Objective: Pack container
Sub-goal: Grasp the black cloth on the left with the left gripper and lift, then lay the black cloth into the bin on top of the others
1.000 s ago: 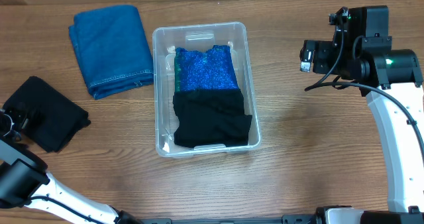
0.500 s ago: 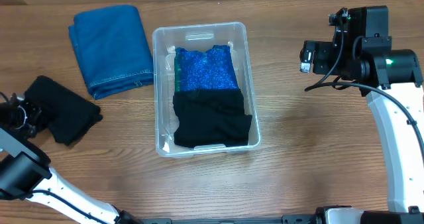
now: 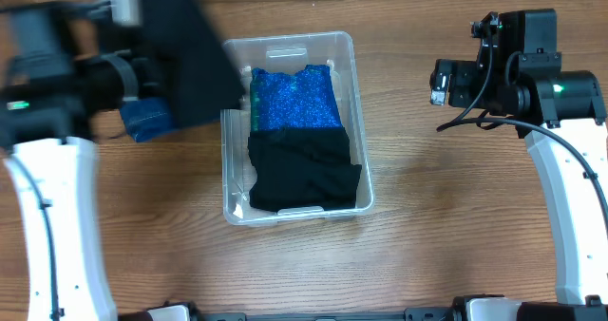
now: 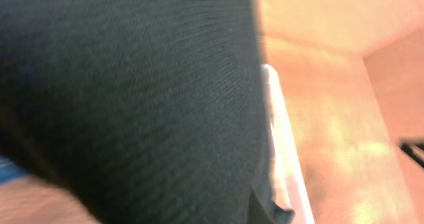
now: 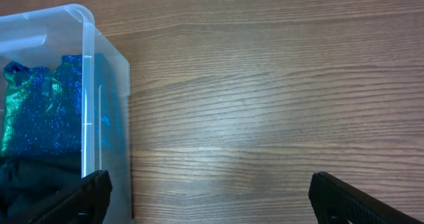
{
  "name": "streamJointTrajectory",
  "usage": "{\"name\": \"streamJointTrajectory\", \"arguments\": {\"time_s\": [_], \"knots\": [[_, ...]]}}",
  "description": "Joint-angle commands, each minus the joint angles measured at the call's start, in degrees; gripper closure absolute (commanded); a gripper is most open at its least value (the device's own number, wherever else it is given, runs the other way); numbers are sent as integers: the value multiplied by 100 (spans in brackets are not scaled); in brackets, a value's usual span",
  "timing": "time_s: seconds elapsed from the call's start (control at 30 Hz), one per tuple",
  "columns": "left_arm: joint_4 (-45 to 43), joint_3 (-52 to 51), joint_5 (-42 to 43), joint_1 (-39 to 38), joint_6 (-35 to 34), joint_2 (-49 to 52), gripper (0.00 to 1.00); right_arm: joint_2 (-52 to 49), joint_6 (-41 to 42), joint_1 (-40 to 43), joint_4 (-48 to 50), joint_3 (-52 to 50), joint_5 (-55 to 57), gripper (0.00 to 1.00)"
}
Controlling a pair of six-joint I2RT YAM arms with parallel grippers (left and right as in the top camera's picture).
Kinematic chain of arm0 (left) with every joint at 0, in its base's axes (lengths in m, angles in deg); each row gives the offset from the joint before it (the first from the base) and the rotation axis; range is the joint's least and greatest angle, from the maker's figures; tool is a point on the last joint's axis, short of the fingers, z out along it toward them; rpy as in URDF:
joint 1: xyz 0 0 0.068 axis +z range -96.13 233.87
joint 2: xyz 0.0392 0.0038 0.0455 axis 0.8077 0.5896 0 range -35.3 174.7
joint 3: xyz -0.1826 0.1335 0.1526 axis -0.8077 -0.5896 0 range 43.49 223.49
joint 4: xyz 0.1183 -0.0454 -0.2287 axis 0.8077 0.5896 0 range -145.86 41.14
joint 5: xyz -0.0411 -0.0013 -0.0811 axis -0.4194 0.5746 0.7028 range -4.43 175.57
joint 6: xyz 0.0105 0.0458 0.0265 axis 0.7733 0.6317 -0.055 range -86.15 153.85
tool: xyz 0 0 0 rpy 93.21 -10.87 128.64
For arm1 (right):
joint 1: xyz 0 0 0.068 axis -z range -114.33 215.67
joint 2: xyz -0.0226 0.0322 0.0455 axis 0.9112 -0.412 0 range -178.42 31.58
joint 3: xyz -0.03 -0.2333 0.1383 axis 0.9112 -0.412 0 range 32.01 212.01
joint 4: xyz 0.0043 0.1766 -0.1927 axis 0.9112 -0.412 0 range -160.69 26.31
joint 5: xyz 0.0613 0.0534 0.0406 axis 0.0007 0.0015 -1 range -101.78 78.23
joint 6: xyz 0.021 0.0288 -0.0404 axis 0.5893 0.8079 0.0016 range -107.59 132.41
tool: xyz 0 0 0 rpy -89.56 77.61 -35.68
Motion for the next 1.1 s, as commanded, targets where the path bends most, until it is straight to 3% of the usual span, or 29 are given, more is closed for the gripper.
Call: {"name": "streamJointTrajectory", "arguments": {"time_s": [0.0, 0.13, 0.3, 0.47, 0.5, 0.53, 0.57, 0.67, 0.77, 0.87, 0.9, 0.93, 0.97, 1.0, 1.03, 1.07], "knots": [[-476, 55, -1499, -1609, -592, 208, 96, 35, 4, 7, 0, -13, 7, 0], [-1198, 55, -2022, -2813, -973, 1064, 96, 35, 4, 7, -17, -13, 4, 0], [-1720, 55, -1663, -3191, -1095, 2074, 96, 35, 4, 7, -15, -13, 7, 0], [-1650, 55, -1600, -3270, -1287, 2531, 95, 35, 4, 7, -11, -13, 7, 0], [-1556, 55, -1637, -3259, -1285, 2603, 67, 35, 4, 7, -13, -13, 7, 0], [-1432, 55, -1740, -3226, -1261, 2610, 25, 35, 2, 7, -17, -13, 7, 0], [-1239, 55, -2004, -3178, -1266, 2603, 0, 35, 2, 7, -22, -13, 7, 0], [-295, 61, -3738, -2767, -1930, 2332, 0, 35, 4, 7, -22, -13, 7, 0], [-476, 61, -3423, -2315, -1937, 1891, 0, 35, 4, 7, -13, -13, 7, 0], [-984, 61, -3298, -2387, -1576, 1683, 0, 35, 4, 7, -17, -13, 4, 0], [-1134, 61, -3178, -2459, -1381, 1683, 7, 35, 4, 7, -17, -13, 7, 0], [-1368, 61, -2983, -2590, -1023, 1687, 20, 35, 4, 7, -15, -13, 7, 0], [-1585, 61, -2942, -2728, -713, 1692, 42, 35, 4, 7, -17, -13, 7, 0], [-1816, 61, -2975, -2876, -426, 1714, 75, 35, 4, 7, -17, -13, 7, 0], [-2022, 61, -3067, -2983, -247, 1757, 90, 35, 4, 7, -17, -13, 7, 0], [-2214, 61, -3320, -3067, -225, 1834, 96, 35, 4, 7, -20, -13, 7, 0]]}}
